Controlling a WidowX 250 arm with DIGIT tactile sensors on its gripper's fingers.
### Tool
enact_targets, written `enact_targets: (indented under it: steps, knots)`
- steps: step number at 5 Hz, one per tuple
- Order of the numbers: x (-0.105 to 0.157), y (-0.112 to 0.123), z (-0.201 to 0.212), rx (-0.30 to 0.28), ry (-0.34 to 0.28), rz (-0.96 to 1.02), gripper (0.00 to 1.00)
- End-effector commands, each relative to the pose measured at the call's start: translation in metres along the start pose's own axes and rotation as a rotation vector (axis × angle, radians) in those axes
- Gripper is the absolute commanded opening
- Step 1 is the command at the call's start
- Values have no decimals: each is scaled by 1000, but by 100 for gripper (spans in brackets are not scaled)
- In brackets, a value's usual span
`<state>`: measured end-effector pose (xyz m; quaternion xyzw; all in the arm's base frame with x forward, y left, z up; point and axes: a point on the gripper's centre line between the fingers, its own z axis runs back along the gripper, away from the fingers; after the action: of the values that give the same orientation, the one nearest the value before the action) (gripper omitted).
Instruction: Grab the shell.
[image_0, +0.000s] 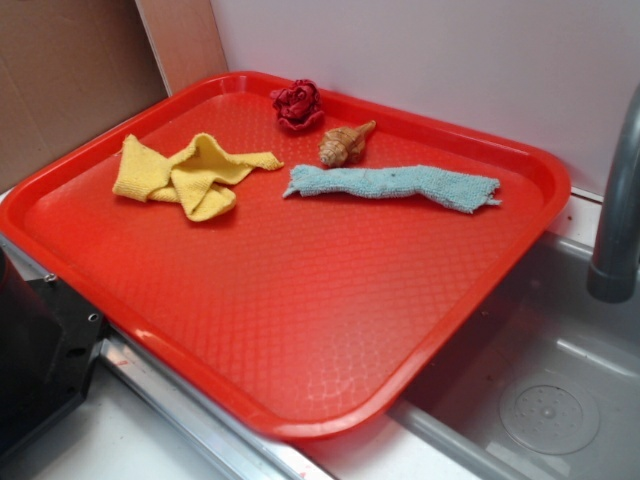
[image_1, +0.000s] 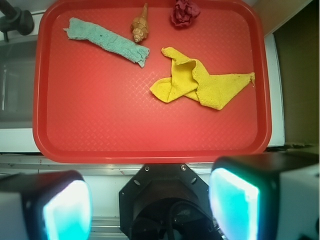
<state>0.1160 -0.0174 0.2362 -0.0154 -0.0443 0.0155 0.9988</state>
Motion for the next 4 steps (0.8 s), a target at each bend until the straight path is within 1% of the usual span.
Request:
enact_targets:
  steps: [1,2,3,4]
  knots:
    - [0,0,0,0,0,0,100]
    - [14,0,-12,1,-64,71,100]
    - [29,1,-31,-16,-111,216,100]
    - [57,0,-50,-19,-158,365,100]
